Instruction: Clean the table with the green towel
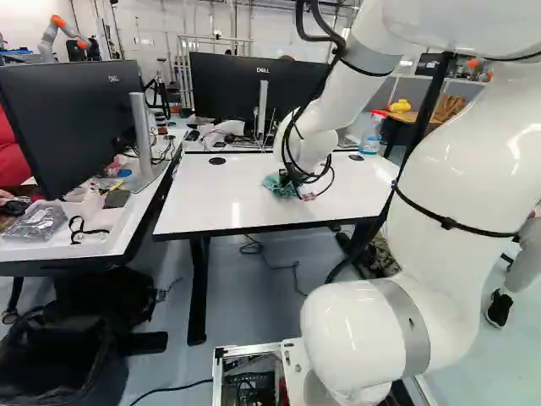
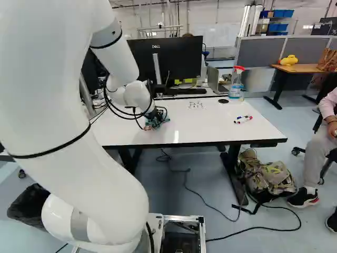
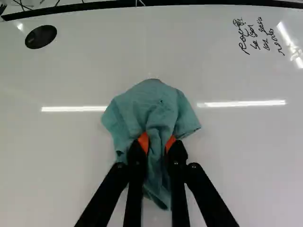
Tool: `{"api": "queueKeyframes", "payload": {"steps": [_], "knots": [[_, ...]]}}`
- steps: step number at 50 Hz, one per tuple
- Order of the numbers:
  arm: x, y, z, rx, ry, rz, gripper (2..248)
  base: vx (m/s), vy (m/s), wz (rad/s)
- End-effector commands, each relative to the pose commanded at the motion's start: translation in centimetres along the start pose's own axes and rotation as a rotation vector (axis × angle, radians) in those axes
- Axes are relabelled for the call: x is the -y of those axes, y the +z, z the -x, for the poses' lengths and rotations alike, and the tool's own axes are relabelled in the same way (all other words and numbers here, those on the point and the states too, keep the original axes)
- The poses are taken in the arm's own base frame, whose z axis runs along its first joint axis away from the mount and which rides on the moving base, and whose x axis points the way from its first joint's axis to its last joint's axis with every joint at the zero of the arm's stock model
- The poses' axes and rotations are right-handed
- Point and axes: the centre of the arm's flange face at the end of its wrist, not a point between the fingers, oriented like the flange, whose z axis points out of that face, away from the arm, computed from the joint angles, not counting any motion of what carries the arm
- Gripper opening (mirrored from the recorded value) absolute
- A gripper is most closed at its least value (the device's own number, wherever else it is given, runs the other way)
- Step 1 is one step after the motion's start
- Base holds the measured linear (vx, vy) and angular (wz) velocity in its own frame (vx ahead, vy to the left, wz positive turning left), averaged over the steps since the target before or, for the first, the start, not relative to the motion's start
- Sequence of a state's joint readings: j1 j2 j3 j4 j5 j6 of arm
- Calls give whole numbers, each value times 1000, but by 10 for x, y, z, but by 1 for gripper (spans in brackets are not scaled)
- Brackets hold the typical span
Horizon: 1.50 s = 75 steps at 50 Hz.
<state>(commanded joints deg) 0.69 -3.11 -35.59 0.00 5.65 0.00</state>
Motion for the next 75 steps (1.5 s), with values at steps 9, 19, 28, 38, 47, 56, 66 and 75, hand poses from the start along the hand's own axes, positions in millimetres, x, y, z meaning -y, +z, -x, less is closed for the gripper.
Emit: {"api": "queueKeyframes", "payload": {"steps": [9,19,28,38,47,56,66,75], "knots": [[9,-11,14,2,-16,-13,58,0,0,0],[15,-22,30,3,-30,-24,58,0,0,0],[16,-33,45,2,-33,-26,58,0,0,0],[9,-43,59,0,-19,-15,58,0,0,0],[-4,-43,60,0,9,7,58,0,0,0],[-17,-39,53,1,37,29,58,0,0,0],[-31,-30,41,3,64,50,58,0,0,0],[-43,-22,29,3,86,67,58,0,0,0]]}}
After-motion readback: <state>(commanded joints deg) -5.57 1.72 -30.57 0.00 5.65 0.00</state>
